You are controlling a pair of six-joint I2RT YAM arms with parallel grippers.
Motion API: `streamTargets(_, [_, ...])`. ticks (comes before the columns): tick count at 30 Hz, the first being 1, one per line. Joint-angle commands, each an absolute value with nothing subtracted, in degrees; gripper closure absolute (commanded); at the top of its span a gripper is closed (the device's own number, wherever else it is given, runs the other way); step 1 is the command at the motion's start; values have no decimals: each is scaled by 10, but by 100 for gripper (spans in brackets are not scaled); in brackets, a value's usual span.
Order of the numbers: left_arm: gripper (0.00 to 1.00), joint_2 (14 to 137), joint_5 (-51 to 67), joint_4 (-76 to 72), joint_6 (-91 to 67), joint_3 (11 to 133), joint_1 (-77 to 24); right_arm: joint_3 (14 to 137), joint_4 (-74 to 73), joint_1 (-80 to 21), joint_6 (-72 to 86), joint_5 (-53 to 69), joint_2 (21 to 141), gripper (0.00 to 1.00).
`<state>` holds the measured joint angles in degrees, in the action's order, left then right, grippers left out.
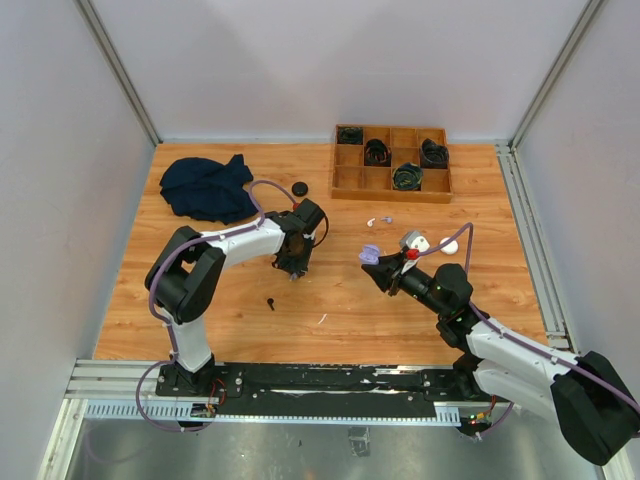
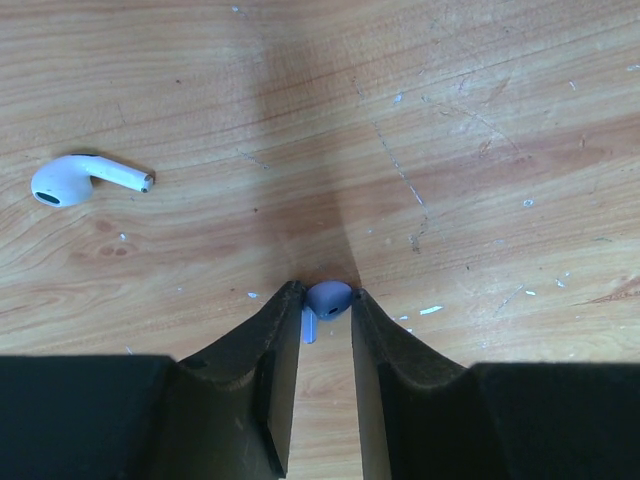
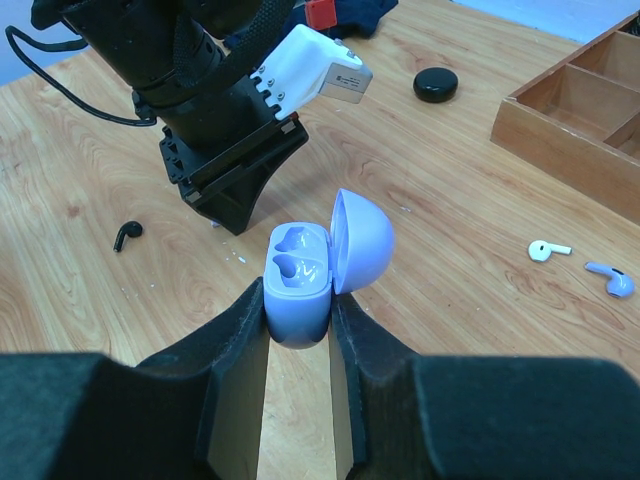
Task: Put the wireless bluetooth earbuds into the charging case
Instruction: Pick up the earbud from the center of the board, then place the earbud in the charging case.
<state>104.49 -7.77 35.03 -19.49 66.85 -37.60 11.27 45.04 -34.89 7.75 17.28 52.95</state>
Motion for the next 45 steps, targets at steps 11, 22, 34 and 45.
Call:
streamTargets(11, [74,941,-74,312,-204,645,-375,111,497,-361,63,190,522,99])
streamTargets(22, [74,791,-157,236,-206,651,-442,135,502,-378,12,195,509,99])
streamTargets(34, [74,626,-49,23,-190,544,-473,166,538,-382,4,226,526,98])
streamTargets(45, [75,599,5,-120,-188,487,-500,186,603,-383,6,247,563,98])
